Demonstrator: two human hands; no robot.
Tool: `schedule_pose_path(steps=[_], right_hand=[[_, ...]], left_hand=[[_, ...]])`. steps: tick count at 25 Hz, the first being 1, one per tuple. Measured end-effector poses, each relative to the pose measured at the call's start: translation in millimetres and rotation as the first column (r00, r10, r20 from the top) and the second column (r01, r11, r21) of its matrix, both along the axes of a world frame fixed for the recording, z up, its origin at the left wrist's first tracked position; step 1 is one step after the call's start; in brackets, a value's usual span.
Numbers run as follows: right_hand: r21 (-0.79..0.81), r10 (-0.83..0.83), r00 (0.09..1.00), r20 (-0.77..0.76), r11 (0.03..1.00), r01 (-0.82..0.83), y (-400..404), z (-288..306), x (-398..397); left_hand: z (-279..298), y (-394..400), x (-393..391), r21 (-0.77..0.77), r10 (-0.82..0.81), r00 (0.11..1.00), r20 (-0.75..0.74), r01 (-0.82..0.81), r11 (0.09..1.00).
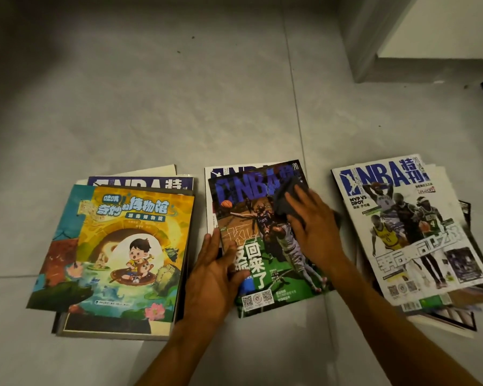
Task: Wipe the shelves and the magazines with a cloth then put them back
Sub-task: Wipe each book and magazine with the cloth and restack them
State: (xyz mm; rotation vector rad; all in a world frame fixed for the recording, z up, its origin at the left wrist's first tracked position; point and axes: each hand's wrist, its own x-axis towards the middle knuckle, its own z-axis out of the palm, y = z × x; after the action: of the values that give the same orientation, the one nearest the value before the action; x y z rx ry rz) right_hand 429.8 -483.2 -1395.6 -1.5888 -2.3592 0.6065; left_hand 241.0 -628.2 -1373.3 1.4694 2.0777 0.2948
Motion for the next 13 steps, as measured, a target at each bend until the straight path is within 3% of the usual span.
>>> schedule_pose_path(steps=[5,9,11,13], right_hand=[[0.013,-0.036,0.998,0.054,0.999,0.036,-116.3,-0.8,35.7],[0.04,0.217,0.973,0.079,0.975,-0.221,-169.8,-0.3,-22.3],[0.054,0.344,0.934,0.097,0.935,-0.35,-160.4,0.6,-13.6],[0.068,0.323,0.937,0.136,0.94,-0.334,-143.5,-1.5,18.1]], left_hand=[[-1.4,-2.2,1.0,0.087,0.017,0.999,0.052,-0.021,0.996],[-6.2,-1.8,-1.1,0.133,0.03,0.997,0.066,-0.038,0.99],[-1.2,0.7,-3.0,0.142,0.042,0.996,0.078,-0.052,0.989],[4.9,5.3,-1.9,0.121,0.088,0.992,0.087,-0.098,0.988]])
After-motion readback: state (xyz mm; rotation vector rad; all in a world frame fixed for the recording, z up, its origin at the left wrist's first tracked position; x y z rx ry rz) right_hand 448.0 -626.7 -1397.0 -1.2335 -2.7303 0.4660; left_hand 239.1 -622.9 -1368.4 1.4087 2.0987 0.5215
